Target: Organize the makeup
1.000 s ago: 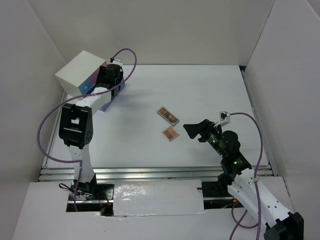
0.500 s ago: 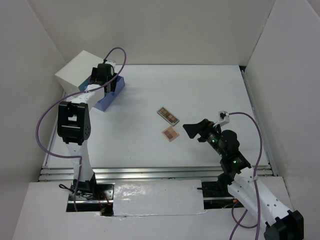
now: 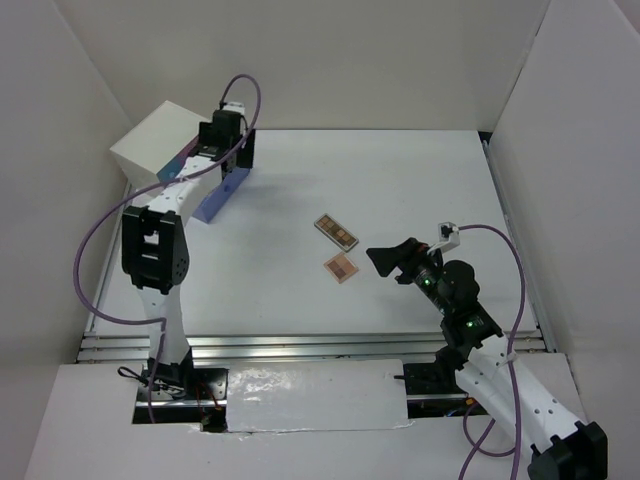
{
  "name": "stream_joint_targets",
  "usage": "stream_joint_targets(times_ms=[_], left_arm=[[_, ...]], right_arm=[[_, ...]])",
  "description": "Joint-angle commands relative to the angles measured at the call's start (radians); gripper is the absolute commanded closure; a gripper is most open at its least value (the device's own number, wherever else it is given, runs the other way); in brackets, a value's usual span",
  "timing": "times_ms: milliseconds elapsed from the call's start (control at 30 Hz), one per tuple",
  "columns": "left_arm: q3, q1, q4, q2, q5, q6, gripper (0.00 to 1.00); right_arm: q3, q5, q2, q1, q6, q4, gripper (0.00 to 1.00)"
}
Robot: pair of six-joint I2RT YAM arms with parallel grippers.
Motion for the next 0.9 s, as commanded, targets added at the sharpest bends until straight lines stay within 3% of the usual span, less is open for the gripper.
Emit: stream_joint_targets(times_ms=[0, 33, 200, 300, 400, 633, 867], left_arm=[[0.157, -0.165, -0.129, -0.061, -0.052, -0.229, 0.01], [0.156, -0.197, -0.192, -0.056, -0.063, -0.279, 0.01], [-0.081, -0.464, -0.045, -0.12, 0.015, -0.384, 0.01], [-0.108, -0.583, -0.09, -0.093, 0.026, -0.473, 0.01], [-0.173, -0.703, 0.008, -0.079, 0.011, -0.369, 0.01], [-0.27, -0.731, 0.108, -0.06, 0.158, -0.2, 0.0], [-0.284, -0.72, 0.079, -0.022, 0.31, -0.102, 0.01]], right_arm=[[0.011, 0.041, -0.038, 0.007, -0.004, 0.014, 0.0], [0.002, 0.057, -0.073, 0.007, -0.001, 0.011, 0.0], [-0.029, 0.218, -0.216, 0.007, 0.018, -0.054, 0.0], [-0.052, 0.296, -0.324, 0.003, 0.035, -0.085, 0.0], [-0.072, 0.307, -0.384, 0.003, 0.036, -0.079, 0.0], [-0.035, 0.222, -0.278, 0.003, 0.023, -0.064, 0.0], [-0.03, 0.169, -0.239, 0.003, 0.018, -0.038, 0.0]])
